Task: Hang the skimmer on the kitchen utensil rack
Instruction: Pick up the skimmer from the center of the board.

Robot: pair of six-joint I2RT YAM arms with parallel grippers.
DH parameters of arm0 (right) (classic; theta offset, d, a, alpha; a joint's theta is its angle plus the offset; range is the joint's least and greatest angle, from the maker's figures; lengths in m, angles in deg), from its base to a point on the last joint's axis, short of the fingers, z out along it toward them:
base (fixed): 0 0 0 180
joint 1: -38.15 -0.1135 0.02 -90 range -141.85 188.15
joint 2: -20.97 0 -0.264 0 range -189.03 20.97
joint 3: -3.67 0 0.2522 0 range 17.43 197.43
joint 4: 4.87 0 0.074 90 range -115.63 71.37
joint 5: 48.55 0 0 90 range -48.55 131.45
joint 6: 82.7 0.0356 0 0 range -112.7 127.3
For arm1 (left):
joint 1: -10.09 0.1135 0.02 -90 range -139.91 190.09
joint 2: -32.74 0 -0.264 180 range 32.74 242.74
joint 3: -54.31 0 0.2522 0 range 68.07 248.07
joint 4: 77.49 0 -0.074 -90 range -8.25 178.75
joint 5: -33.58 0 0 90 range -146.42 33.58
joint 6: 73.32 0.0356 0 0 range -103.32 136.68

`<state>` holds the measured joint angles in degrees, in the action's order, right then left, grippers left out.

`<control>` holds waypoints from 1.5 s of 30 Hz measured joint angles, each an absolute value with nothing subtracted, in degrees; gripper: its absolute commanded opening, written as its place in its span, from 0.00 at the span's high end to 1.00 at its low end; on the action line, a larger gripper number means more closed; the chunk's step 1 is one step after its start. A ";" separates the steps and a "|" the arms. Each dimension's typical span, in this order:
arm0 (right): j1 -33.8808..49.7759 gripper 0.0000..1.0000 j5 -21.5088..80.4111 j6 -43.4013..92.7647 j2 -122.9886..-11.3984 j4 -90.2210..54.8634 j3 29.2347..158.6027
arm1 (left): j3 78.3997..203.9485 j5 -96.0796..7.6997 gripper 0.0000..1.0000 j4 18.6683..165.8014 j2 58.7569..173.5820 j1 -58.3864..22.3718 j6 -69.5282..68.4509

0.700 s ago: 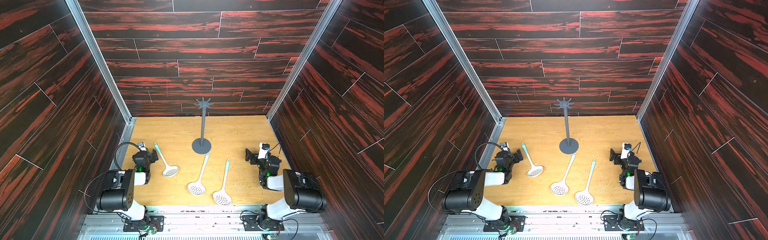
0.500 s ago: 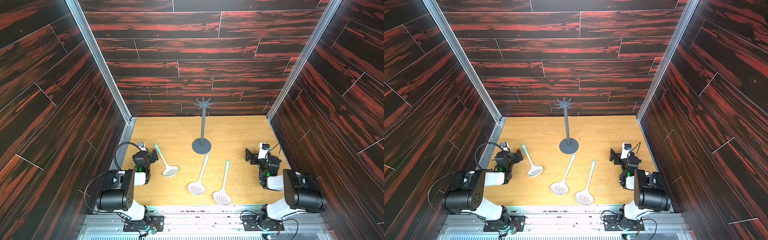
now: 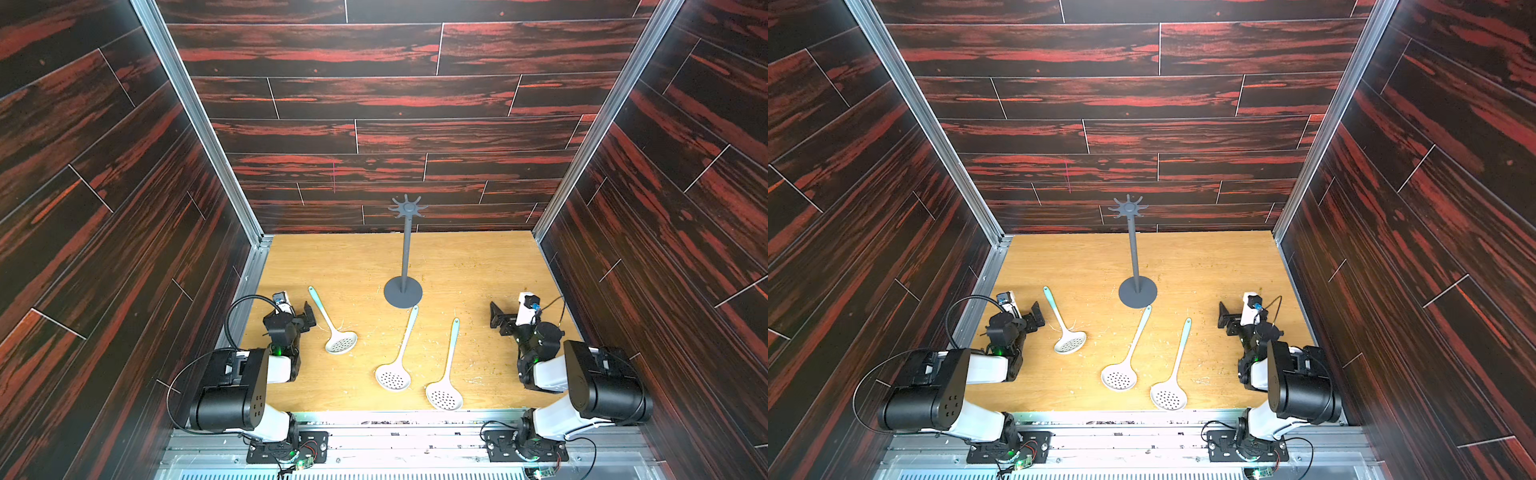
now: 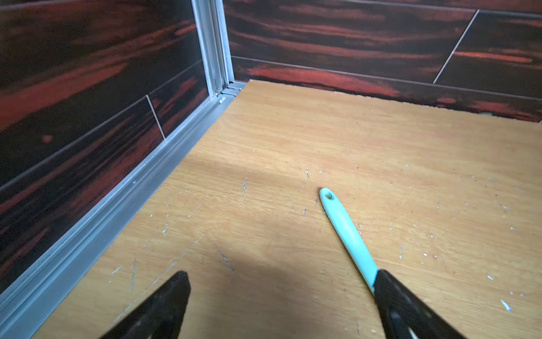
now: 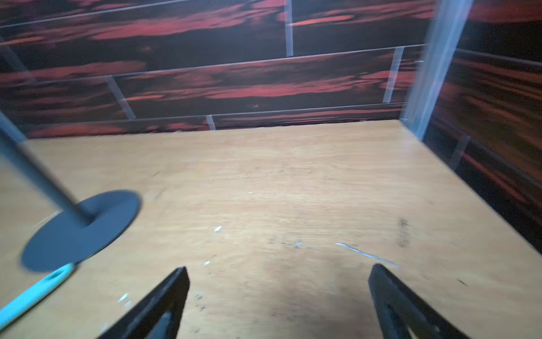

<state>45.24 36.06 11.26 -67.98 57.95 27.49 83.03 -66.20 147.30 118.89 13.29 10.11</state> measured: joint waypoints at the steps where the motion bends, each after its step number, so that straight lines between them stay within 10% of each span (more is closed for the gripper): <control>1: 45.26 0.02 38.38 12.16 -67.98 58.01 27.58 | 82.77 -66.59 0.00 147.71 118.89 13.29 10.00; 31: 44.70 0.02 39.73 12.20 -67.89 45.62 34.33 | 91.51 -63.95 0.00 135.87 120.79 13.51 10.68; 45: 36.41 0.02 45.31 12.66 -57.53 -7.17 73.04 | 112.12 -77.78 0.00 98.62 100.16 13.38 -4.47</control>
<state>36.41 45.31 12.66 -57.53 -7.17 73.04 112.12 -77.78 98.62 100.16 13.38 -4.47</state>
